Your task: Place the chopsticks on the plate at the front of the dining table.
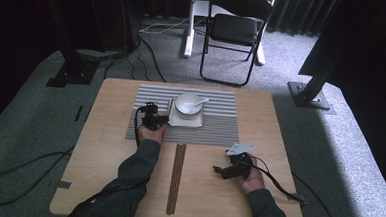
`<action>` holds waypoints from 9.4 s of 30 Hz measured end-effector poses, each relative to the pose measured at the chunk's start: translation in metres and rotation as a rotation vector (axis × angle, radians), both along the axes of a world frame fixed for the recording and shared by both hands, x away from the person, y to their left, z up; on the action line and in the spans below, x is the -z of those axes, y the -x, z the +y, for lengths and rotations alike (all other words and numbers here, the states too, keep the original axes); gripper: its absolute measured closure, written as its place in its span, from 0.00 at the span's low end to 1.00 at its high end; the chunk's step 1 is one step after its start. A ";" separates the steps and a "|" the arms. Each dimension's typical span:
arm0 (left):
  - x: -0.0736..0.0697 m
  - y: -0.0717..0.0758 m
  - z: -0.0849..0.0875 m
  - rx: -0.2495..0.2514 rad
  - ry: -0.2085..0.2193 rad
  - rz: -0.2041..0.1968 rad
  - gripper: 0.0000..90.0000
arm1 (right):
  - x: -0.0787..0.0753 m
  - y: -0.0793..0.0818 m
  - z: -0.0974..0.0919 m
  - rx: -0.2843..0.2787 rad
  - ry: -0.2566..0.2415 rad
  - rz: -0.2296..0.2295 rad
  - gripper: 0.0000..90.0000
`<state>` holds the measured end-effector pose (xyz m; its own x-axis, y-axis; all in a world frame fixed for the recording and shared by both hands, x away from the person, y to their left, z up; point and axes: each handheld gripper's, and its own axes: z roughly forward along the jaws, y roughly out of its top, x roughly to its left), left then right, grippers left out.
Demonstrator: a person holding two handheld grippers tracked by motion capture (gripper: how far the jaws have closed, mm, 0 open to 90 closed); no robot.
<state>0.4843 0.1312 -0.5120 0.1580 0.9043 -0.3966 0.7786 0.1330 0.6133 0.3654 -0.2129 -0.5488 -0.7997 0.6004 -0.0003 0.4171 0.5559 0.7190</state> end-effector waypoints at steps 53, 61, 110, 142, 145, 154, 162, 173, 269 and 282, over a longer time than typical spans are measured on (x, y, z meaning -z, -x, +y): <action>0.006 -0.042 -0.013 -0.089 0.126 0.031 0.93 | 0.000 0.000 0.000 0.000 0.000 -0.001 0.13; 0.009 -0.045 -0.013 -0.114 0.169 0.047 0.93 | 0.000 0.000 0.000 0.000 0.000 -0.001 0.13; 0.008 -0.050 -0.009 -0.096 0.167 0.053 0.85 | 0.000 0.000 0.000 0.000 0.000 0.000 0.13; -0.019 -0.009 0.013 0.022 0.071 -0.025 0.74 | 0.000 0.000 0.000 0.000 0.000 0.000 0.13; -0.020 -0.004 0.016 0.021 0.080 -0.039 0.72 | 0.000 0.000 0.000 0.001 0.000 0.000 0.13; -0.031 0.014 0.022 0.056 0.084 -0.069 0.69 | 0.000 0.000 0.000 0.001 0.000 0.000 0.13; -0.044 0.027 0.021 0.098 0.102 -0.098 0.68 | 0.000 0.000 0.000 0.002 0.000 -0.001 0.14; -0.055 0.048 0.012 0.163 0.095 -0.134 0.65 | 0.000 0.000 0.000 0.002 0.000 -0.001 0.14; -0.011 0.143 -0.013 0.327 -0.071 -0.120 0.54 | 0.000 0.001 0.000 0.005 -0.001 0.000 0.14; 0.005 0.159 -0.012 0.327 -0.116 -0.104 0.53 | 0.000 0.000 0.000 0.005 -0.002 0.000 0.13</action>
